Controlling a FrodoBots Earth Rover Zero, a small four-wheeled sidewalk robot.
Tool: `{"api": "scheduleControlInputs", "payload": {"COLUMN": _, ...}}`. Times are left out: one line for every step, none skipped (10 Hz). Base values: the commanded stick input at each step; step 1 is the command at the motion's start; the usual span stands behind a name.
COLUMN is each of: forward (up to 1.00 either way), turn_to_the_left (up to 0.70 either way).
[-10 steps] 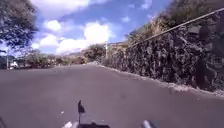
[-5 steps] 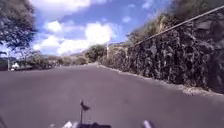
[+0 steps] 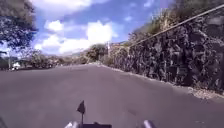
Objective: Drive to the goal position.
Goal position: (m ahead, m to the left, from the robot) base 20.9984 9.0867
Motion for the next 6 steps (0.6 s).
{"api": "scheduleControlInputs", "payload": {"forward": 0.63, "turn_to_the_left": 0.0}}
{"api": "scheduleControlInputs", "payload": {"forward": 0.63, "turn_to_the_left": 0.0}}
{"api": "scheduleControlInputs", "payload": {"forward": 0.63, "turn_to_the_left": 0.0}}
{"api": "scheduleControlInputs", "payload": {"forward": 0.63, "turn_to_the_left": 0.0}}
{"api": "scheduleControlInputs", "payload": {"forward": 0.63, "turn_to_the_left": 0.0}}
{"api": "scheduleControlInputs", "payload": {"forward": 0.63, "turn_to_the_left": 0.0}}
